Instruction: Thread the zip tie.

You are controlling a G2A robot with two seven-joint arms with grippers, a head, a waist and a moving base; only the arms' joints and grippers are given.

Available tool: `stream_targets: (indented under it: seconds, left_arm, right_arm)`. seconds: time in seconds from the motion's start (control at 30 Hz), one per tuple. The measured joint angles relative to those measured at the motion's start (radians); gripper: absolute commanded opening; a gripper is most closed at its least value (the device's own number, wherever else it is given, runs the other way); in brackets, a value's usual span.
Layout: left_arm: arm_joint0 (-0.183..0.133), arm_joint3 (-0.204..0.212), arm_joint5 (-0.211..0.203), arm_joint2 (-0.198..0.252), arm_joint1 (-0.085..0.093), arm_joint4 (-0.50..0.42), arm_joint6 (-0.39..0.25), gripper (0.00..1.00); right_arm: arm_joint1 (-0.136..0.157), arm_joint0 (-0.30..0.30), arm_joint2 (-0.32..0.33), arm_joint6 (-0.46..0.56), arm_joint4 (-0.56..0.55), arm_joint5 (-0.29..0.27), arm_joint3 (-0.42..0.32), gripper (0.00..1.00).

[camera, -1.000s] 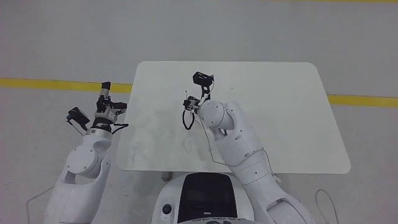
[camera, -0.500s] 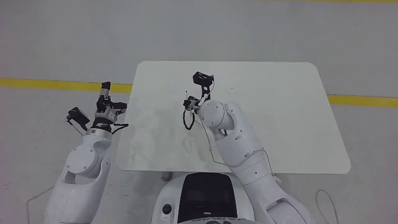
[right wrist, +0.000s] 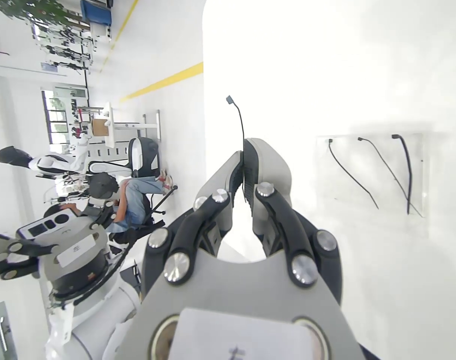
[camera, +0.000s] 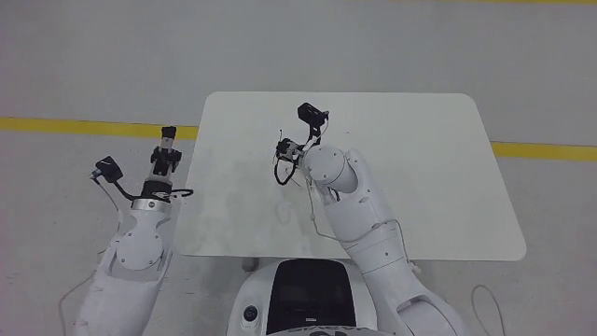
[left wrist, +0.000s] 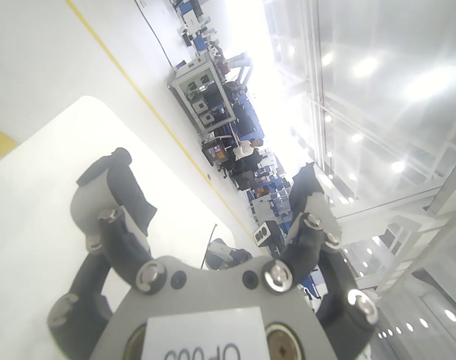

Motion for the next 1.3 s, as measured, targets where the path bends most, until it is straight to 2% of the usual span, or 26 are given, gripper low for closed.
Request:
stream_targets:
  seconds: [0.13,0.2,0.3,0.37,0.5,0.53,0.6,0.87,0.97,1.0,1.07,1.17,1.23,1.3]
  left_arm:
    - [-0.001,0.0,0.0,0.0,0.0,0.002,-0.001,1.0]
    - [-0.009,0.003,-0.027,0.002,0.003,0.057,-0.001,1.0]
    - [-0.016,0.023,-0.092,0.008,0.005,0.244,0.042,1.0]
    - [-0.02,0.042,-0.12,0.014,0.006,0.376,0.086,1.0]
    - [-0.033,0.092,-0.139,0.039,0.009,0.713,0.214,1.0]
    - [-0.035,0.104,-0.146,0.047,0.009,0.77,0.239,1.0]
    - [-0.037,0.116,-0.148,0.052,0.009,0.842,0.274,1.0]
    - [-0.041,0.111,-0.14,0.052,0.011,0.85,0.266,1.0]
    - [-0.044,0.109,-0.159,0.061,0.018,1.011,0.311,1.0]
    - [-0.045,0.114,-0.16,0.063,0.022,1.103,0.34,1.0]
    - [-0.046,0.126,-0.148,0.067,0.027,1.262,0.396,1.0]
    - [-0.051,0.148,-0.128,0.076,0.032,1.424,0.477,1.0]
    - [-0.054,0.157,-0.109,0.075,0.032,1.458,0.503,1.0]
    - [-0.054,0.157,-0.107,0.075,0.032,1.457,0.501,1.0]
  right_arm:
    - [0.0,-0.001,0.0,0.0,0.0,0.0,0.0,0.0]
    - [0.001,-0.008,0.004,-0.02,0.017,-0.001,0.0,0.0]
    - [-0.001,-0.009,0.016,-0.048,0.059,0.0,0.004,0.0]
    - [-0.003,-0.004,0.025,-0.054,0.076,0.0,0.014,0.0]
    - [-0.011,0.01,0.055,-0.057,0.128,0.0,0.041,0.0]
    - [-0.013,0.013,0.062,-0.055,0.144,0.0,0.05,0.0]
    - [-0.015,0.023,0.069,-0.051,0.165,0.0,0.061,0.0]
    - [-0.014,0.023,0.067,-0.056,0.165,-0.002,0.061,0.0]
    - [-0.01,0.015,0.059,-0.078,0.192,-0.003,0.059,0.0]
    - [-0.01,0.015,0.059,-0.085,0.208,0.0,0.059,0.0]
    - [-0.01,0.019,0.062,-0.092,0.229,0.0,0.068,0.0]
    - [-0.012,0.03,0.071,-0.102,0.26,0.0,0.088,0.0]
    - [-0.014,0.035,0.078,-0.115,0.276,0.0,0.094,0.0]
    - [-0.014,0.036,0.08,-0.118,0.279,0.0,0.094,0.0]
